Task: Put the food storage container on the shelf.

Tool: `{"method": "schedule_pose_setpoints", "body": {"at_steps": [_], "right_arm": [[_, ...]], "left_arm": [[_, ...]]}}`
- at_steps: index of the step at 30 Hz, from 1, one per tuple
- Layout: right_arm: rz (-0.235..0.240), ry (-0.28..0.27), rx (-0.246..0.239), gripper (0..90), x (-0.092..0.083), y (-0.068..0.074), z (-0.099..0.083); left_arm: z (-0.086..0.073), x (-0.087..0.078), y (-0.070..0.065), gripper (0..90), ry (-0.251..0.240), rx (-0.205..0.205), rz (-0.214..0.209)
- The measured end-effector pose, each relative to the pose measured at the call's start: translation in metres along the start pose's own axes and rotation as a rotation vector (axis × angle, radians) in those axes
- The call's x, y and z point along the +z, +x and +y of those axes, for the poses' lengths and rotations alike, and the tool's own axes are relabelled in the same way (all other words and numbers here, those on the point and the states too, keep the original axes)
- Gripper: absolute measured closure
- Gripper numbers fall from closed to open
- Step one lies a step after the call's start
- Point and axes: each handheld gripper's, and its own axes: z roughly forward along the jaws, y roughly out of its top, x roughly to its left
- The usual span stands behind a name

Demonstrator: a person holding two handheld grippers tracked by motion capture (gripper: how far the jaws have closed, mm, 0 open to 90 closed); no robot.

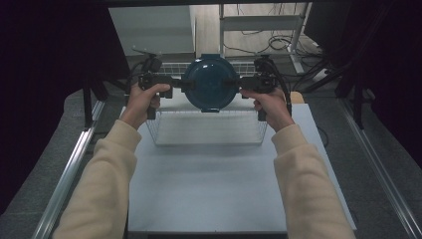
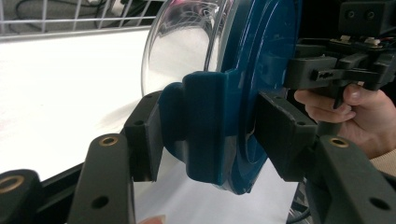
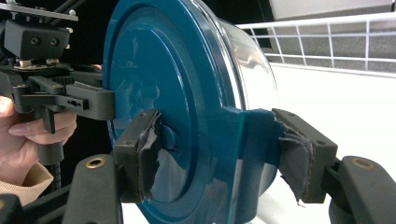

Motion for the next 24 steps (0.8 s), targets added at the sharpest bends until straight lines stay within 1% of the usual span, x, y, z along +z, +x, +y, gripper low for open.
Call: {"method": "schedule_pose_setpoints", "body": {"at_steps": [1, 2, 4, 6, 9, 11, 13, 14, 15, 16, 17, 18, 20, 21, 24], "right_arm": [[-0.001, 0.007, 0.006, 34.9, 0.003, -0.003, 0.000], [0.001, 0.008, 0.012, 34.9, 0.005, -0.006, 0.000], [0.009, -0.015, 0.044, 34.6, 0.008, -0.012, 0.003], [0.007, -0.024, 0.051, 34.2, 0.009, -0.014, 0.004], [0.002, -0.028, 0.101, 32.5, 0.013, -0.022, 0.006], [0.007, -0.034, 0.149, 31.7, 0.015, -0.028, 0.007], [0.006, -0.038, 0.194, 30.5, 0.019, -0.033, 0.007], [0.004, -0.041, 0.245, 30.1, 0.022, -0.038, 0.007], [0.004, -0.041, 0.245, 30.1, 0.022, -0.038, 0.007], [0.004, -0.045, 0.279, 30.0, 0.024, -0.041, 0.006], [0.003, -0.049, 0.304, 29.9, 0.025, -0.044, 0.006], [0.004, -0.053, 0.318, 29.9, 0.026, -0.046, 0.006], [0.005, -0.058, 0.338, 30.1, 0.027, -0.050, 0.006], [0.003, -0.062, 0.343, 30.1, 0.028, -0.050, 0.006], [0.000, -0.065, 0.345, 30.1, 0.028, -0.050, 0.005]], "left_arm": [[0.000, 0.003, 0.003, 44.0, -0.003, -0.007, -0.001], [0.001, 0.003, 0.006, 44.0, -0.009, -0.027, -0.011], [0.002, 0.006, 0.010, 44.5, -0.028, -0.047, -0.023], [0.003, 0.009, 0.014, 44.5, -0.044, -0.070, -0.035], [0.004, 0.015, 0.020, 43.5, -0.070, -0.123, -0.049], [0.005, 0.020, 0.025, 41.8, -0.086, -0.169, -0.062], [0.006, 0.026, 0.032, 39.7, -0.090, -0.211, -0.075], [0.006, 0.028, 0.036, 38.1, -0.093, -0.239, -0.084], [0.007, 0.031, 0.039, 38.1, -0.099, -0.262, -0.086], [0.007, 0.033, 0.041, 37.5, -0.106, -0.274, -0.086], [0.007, 0.035, 0.043, 36.7, -0.109, -0.288, -0.089], [0.007, 0.037, 0.045, 36.3, -0.112, -0.303, -0.093], [0.006, 0.040, 0.049, 35.1, -0.114, -0.316, -0.105], [0.006, 0.040, 0.051, 34.5, -0.117, -0.315, -0.111], [0.005, 0.040, 0.050, 34.4, -0.120, -0.313, -0.111]]}}
